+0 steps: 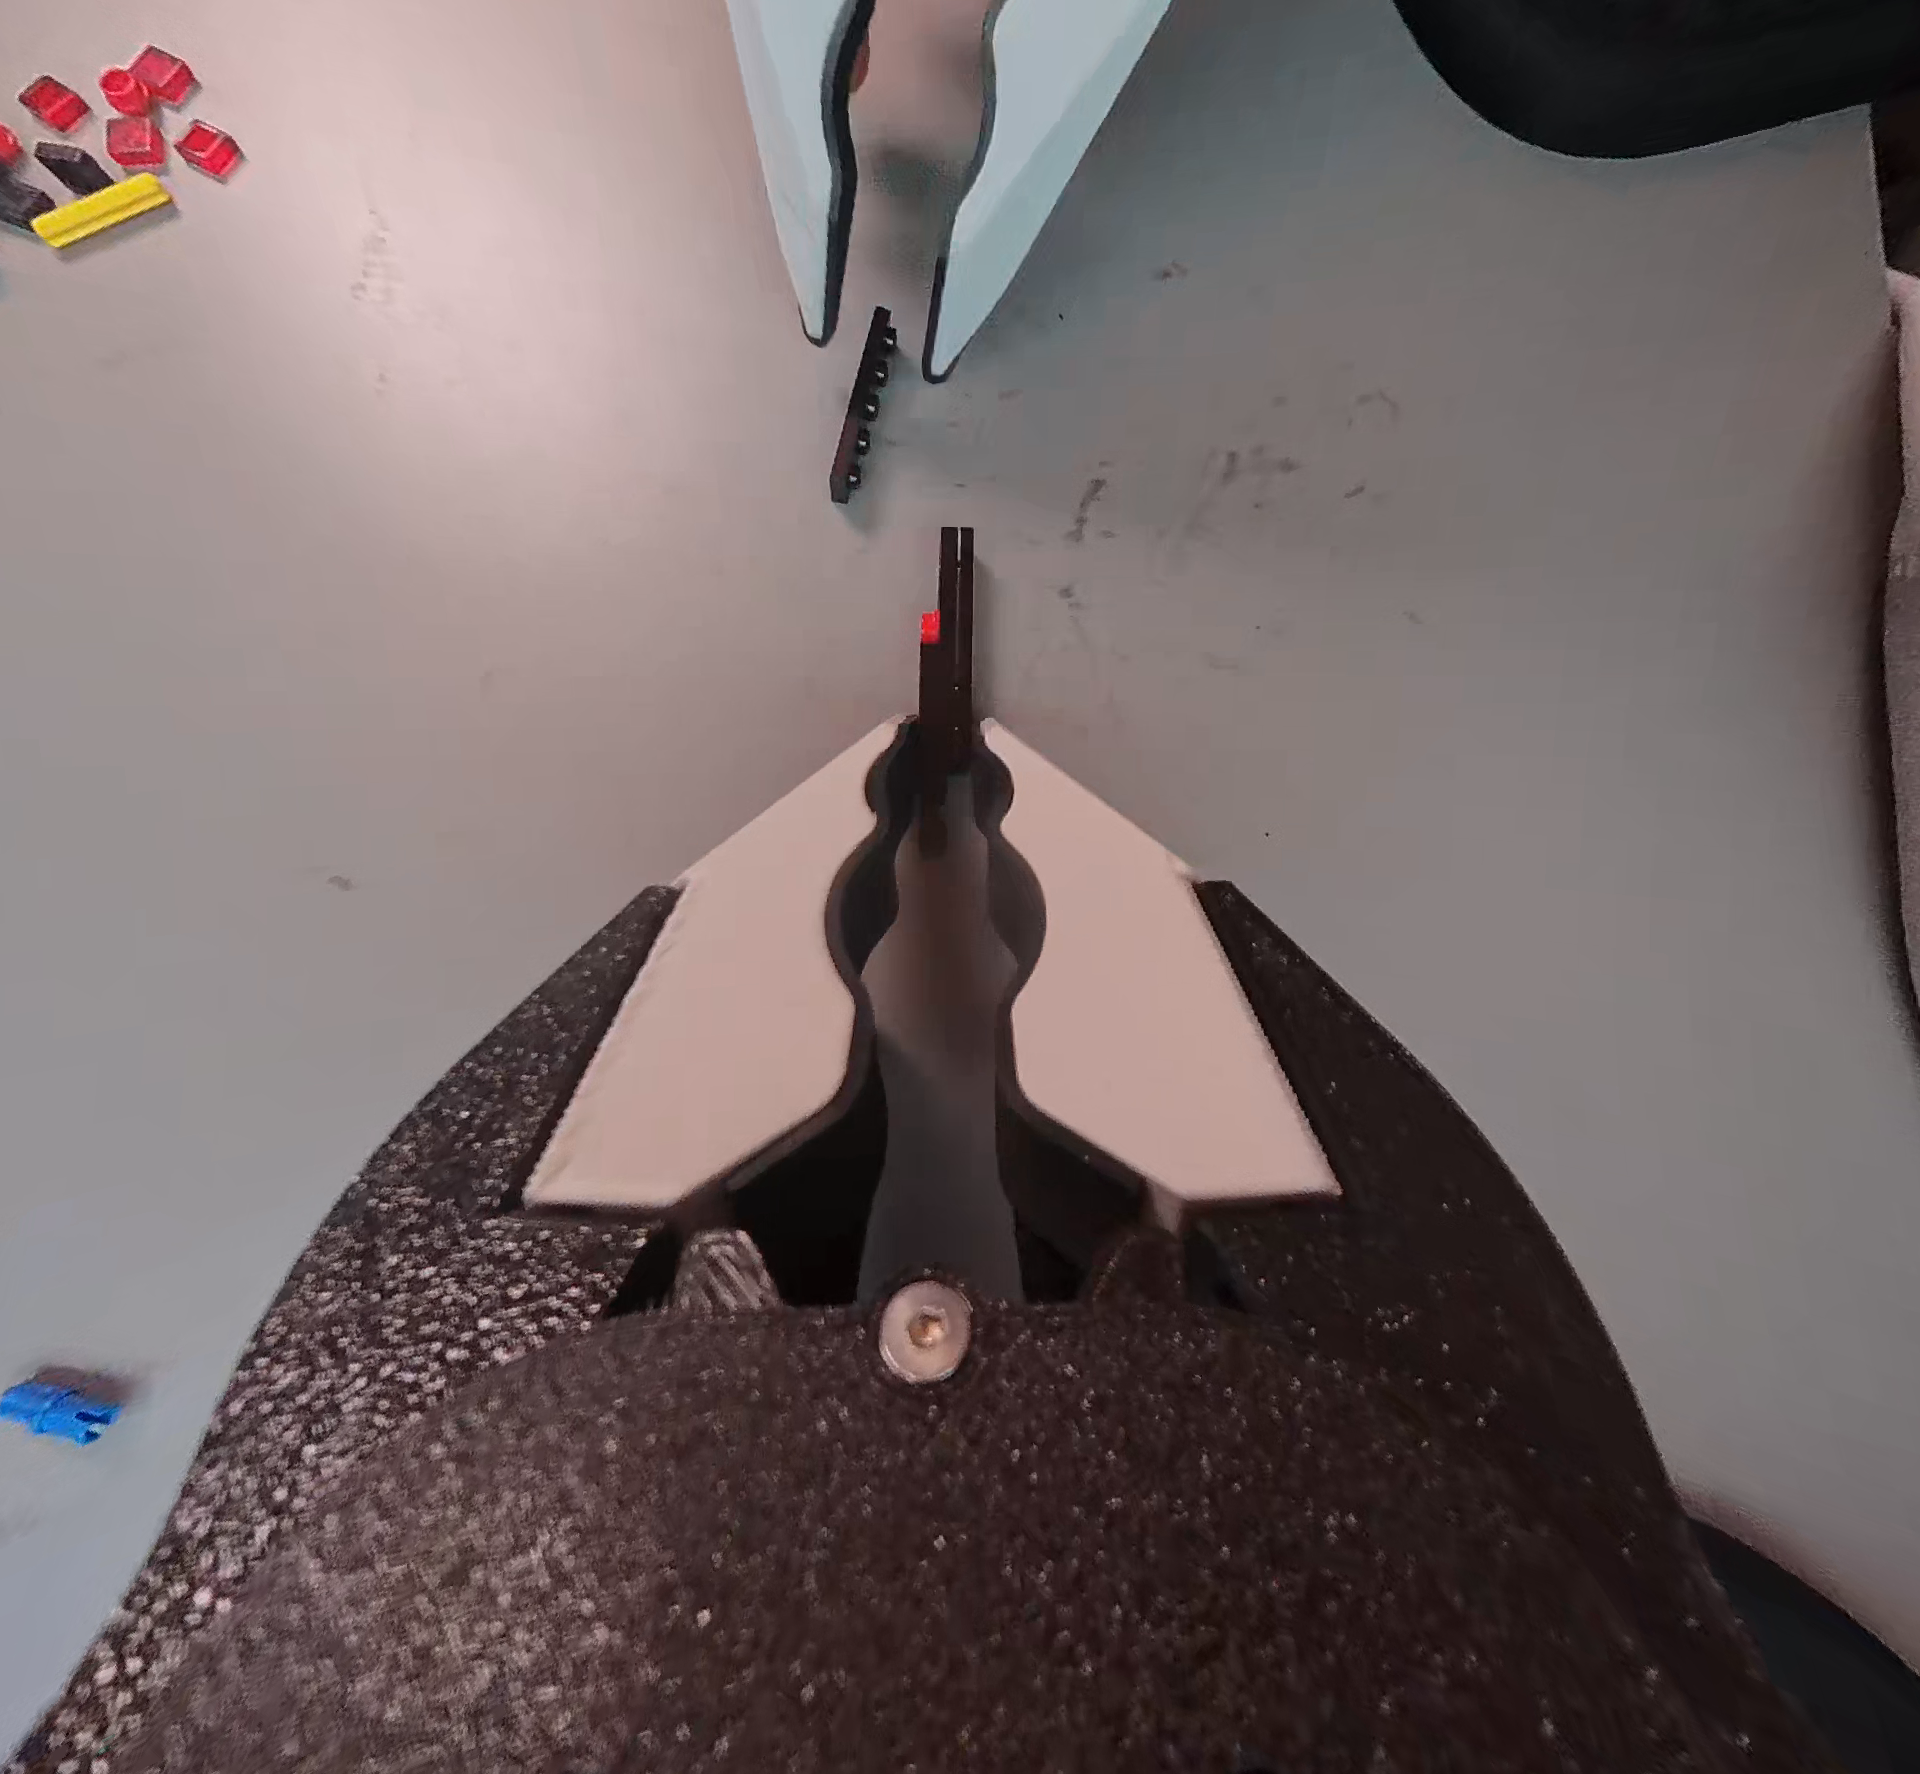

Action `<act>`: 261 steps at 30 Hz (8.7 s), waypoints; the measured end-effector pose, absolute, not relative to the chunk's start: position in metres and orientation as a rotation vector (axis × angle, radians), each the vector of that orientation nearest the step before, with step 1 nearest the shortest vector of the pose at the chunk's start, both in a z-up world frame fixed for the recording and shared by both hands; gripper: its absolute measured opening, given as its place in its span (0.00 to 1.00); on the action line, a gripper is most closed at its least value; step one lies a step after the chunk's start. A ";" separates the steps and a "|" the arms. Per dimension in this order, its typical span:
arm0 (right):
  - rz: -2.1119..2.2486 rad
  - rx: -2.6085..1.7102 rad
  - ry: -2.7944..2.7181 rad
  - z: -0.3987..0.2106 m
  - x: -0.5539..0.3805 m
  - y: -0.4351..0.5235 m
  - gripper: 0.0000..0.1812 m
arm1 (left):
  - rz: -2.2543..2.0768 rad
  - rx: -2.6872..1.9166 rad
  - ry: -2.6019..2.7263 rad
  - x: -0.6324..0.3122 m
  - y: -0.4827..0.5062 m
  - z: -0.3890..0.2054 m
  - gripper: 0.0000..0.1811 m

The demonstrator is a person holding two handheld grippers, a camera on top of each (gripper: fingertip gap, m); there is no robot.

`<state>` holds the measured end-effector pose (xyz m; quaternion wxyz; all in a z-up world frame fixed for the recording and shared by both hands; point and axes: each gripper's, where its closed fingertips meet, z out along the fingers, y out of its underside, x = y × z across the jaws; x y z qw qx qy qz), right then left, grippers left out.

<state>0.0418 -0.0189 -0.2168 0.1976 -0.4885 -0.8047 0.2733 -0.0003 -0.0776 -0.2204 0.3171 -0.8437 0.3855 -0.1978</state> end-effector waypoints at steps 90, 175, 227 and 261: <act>0.461 -0.731 -1.655 -0.126 -0.002 -0.043 0.05 | -1.191 -1.863 -0.015 0.005 -0.043 -0.121 0.01; 2.018 -1.440 -1.050 -0.097 0.009 -0.022 0.17 | -1.339 -1.566 0.042 -0.001 -0.025 -0.096 0.03; 1.597 -1.096 -1.661 -0.115 0.031 -0.069 0.06 | -1.049 -1.708 0.644 0.037 -0.066 -0.112 0.03; 0.825 -1.298 -1.985 -0.206 0.023 -0.037 0.04 | -0.663 -1.836 0.771 0.012 -0.059 -0.147 0.04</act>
